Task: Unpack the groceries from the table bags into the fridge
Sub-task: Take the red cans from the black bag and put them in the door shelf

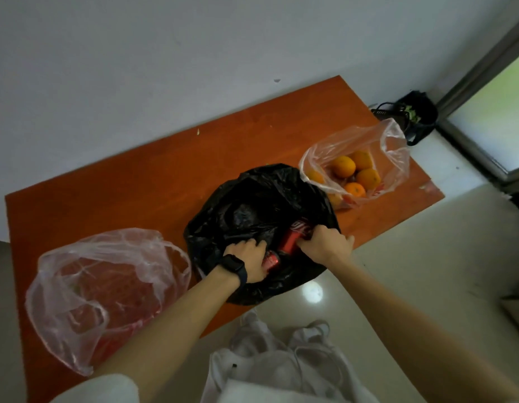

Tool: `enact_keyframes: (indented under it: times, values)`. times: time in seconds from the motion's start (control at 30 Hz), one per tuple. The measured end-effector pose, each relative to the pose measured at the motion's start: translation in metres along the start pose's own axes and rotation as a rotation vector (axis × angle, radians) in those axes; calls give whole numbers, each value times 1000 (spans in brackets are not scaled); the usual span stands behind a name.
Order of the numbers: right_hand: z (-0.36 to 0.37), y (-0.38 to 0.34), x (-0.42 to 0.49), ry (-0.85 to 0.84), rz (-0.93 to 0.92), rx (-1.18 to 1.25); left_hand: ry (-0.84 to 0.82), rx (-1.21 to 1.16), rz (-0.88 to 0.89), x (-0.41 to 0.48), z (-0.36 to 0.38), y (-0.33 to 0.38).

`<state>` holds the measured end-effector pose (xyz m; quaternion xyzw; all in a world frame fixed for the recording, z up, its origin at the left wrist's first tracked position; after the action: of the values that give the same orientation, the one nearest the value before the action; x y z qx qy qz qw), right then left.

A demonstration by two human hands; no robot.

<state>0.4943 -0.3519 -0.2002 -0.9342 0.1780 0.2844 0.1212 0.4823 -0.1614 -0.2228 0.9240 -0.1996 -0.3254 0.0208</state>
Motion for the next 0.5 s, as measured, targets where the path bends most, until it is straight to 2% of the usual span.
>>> enact_keyframes:
  times: [0.07,0.17,0.37,0.5]
  values:
    - [9,-6,0,-69,49,14,-76,43,-12,7,12,4]
    - [23,-13,1,-124,120,48,-87,36,-24,13,19,8]
    - [44,-9,0,-180,179,118,-134,-172,-81,15,18,-4]
    - [35,-3,-1,-160,112,194,-36,-265,-63,6,-3,-15]
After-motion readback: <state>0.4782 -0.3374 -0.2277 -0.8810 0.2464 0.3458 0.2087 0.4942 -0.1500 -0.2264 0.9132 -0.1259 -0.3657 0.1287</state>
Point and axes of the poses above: each hand's wrist, its own x-axis towards the middle knuckle, its own z-axis out of the palm, y = z × x, the point moved 9 cm from there along x, towards the middle knuckle, and after that the axes turned 1 degree about -y, right-handed, at the moved point
